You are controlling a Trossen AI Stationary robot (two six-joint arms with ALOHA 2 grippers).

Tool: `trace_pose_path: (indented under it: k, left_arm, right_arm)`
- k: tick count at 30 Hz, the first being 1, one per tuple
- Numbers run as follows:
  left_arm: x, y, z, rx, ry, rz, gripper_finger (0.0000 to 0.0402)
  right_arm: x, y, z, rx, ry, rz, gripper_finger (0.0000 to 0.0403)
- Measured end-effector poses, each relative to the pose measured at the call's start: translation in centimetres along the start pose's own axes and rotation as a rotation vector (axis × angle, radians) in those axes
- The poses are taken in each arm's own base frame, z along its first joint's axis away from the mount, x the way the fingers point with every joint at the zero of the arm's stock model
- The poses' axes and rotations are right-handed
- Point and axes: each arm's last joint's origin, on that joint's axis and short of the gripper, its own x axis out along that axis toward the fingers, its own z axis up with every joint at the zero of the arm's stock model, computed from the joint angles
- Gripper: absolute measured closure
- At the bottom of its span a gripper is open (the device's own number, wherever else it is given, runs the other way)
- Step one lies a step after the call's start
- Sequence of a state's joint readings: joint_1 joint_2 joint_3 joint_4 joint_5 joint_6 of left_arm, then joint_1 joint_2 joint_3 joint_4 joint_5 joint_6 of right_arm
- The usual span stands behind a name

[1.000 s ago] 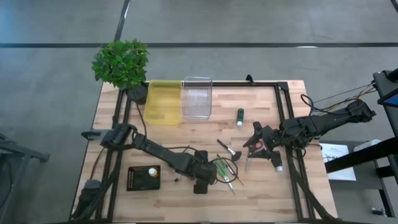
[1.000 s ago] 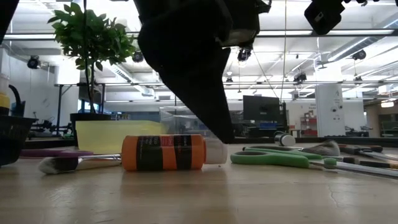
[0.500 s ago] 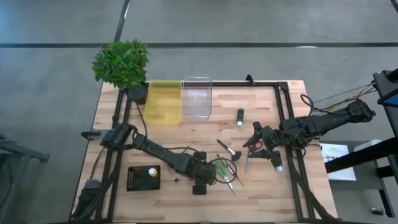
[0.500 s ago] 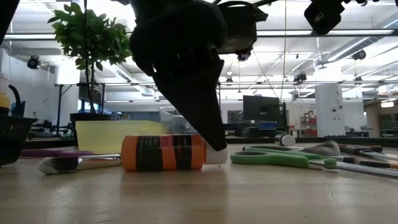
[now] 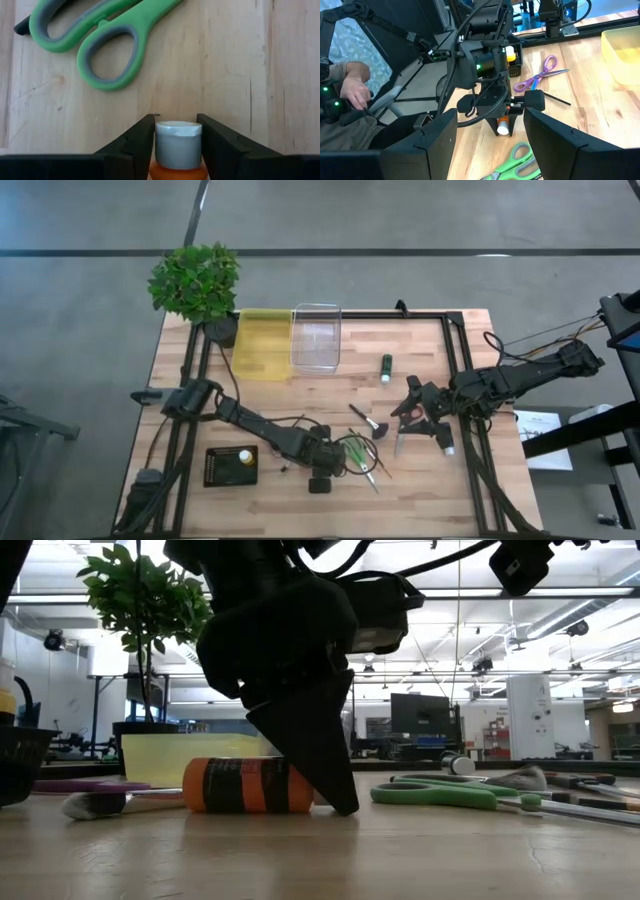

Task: Pick & Place Paint Supplies
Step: Put the orange paint bottle into the black bin

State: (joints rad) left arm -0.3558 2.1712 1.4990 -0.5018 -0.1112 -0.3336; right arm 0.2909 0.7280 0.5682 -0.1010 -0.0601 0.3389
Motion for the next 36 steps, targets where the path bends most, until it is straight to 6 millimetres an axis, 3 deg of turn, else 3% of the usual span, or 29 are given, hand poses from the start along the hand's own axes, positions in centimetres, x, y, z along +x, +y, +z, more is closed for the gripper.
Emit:
trace_pose_path:
  k: [4, 13, 21, 27, 36]
  left_arm:
    - [0.0, 0.0, 0.2, -0.003, -0.02, 0.011, 0.0284]
    - [-0.3, 0.0, 0.9, 0.017, -0.087, 0.03, 0.0284]
    - [-3.2, -1.0, 1.9, 0.043, -0.303, -0.015, 0.0284]
    - [-5.6, -2.0, -0.4, 0.093, -0.584, -0.048, 0.0284]
    - [-6.7, -1.5, -7.7, 0.119, -1.115, -0.098, 0.0284]
  right_arm:
    - [0.0, 0.0, 0.0, 0.002, 0.001, 0.0, 0.0174]
    - [0.1, -0.1, -0.4, 0.003, 0.013, -0.005, 0.0174]
    - [0.1, -0.1, -0.6, 0.001, 0.023, -0.001, 0.0174]
    - [0.1, 0.3, -0.7, -0.002, 0.019, 0.023, 0.0174]
    - [-0.1, 0.5, -0.5, 0.01, -0.003, 0.026, 0.0174]
